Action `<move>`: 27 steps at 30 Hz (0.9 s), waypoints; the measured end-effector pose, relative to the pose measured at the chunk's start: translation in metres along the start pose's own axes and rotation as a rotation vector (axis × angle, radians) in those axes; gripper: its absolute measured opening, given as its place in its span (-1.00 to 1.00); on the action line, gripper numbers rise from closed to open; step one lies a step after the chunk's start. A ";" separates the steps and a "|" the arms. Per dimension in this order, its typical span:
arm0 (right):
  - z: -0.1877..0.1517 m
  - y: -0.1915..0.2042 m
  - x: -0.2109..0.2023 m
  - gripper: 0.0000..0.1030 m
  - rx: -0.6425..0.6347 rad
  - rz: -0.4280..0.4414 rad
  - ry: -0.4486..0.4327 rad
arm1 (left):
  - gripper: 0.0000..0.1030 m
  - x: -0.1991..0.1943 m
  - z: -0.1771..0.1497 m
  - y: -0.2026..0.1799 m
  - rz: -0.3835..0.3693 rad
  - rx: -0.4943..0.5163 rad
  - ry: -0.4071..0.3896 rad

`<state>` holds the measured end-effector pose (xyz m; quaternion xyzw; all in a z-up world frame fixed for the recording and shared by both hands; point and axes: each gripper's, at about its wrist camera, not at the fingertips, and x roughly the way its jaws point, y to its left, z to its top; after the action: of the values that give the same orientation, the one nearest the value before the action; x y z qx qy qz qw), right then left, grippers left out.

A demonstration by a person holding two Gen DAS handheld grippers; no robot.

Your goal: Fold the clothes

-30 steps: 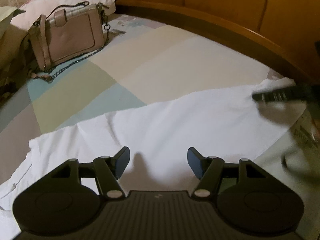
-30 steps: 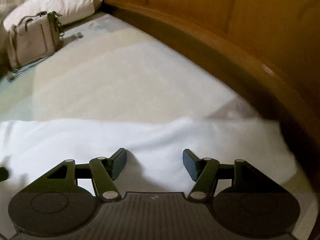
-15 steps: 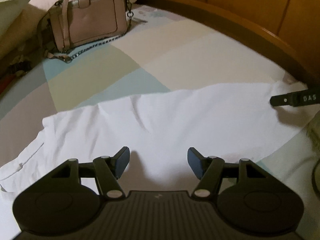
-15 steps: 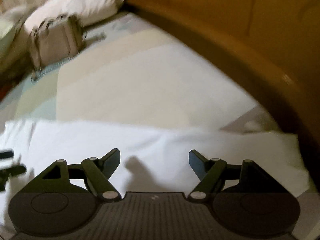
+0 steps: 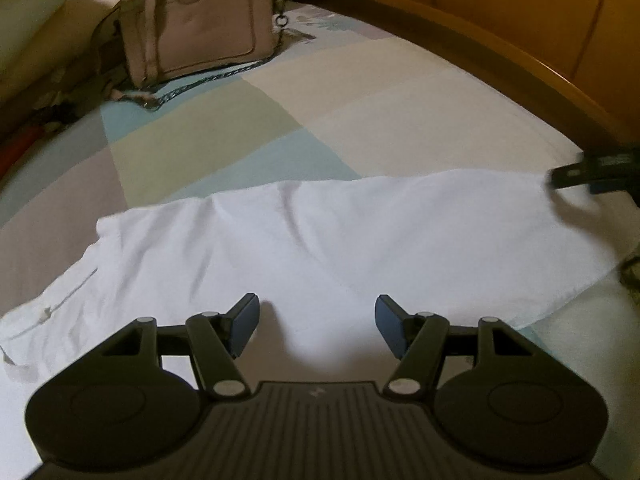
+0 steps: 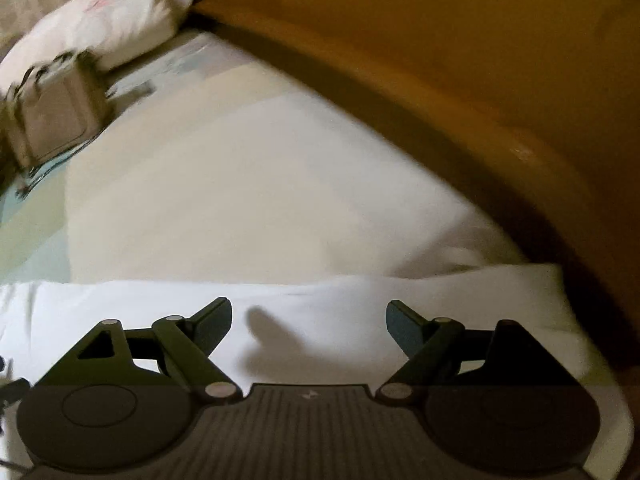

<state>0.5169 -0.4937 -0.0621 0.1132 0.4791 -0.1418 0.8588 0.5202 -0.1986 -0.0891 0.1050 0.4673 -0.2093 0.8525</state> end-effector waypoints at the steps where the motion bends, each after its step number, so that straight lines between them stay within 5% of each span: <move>1: -0.002 0.009 0.002 0.71 -0.022 -0.016 0.009 | 0.27 -0.002 0.000 -0.001 0.003 0.019 -0.003; 9: -0.009 -0.052 -0.001 0.86 0.018 -0.085 -0.024 | 0.28 -0.016 -0.014 0.017 0.069 0.046 0.009; 16: -0.035 0.035 -0.040 0.87 -0.283 0.173 -0.059 | 0.29 -0.037 -0.038 0.008 0.067 0.037 0.008; 19: -0.053 0.067 -0.034 0.87 -0.371 0.214 -0.059 | 0.30 -0.037 -0.049 -0.001 0.043 0.021 0.010; 24: -0.067 0.045 -0.026 0.92 -0.344 0.154 -0.038 | 0.41 -0.025 -0.065 -0.010 0.028 -0.023 0.017; 27: -0.067 0.027 -0.034 0.92 -0.346 0.098 -0.009 | 0.41 -0.034 -0.068 -0.012 -0.043 -0.043 0.035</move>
<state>0.4562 -0.4419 -0.0666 -0.0136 0.4863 -0.0160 0.8736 0.4475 -0.1745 -0.0974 0.0800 0.4886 -0.2156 0.8417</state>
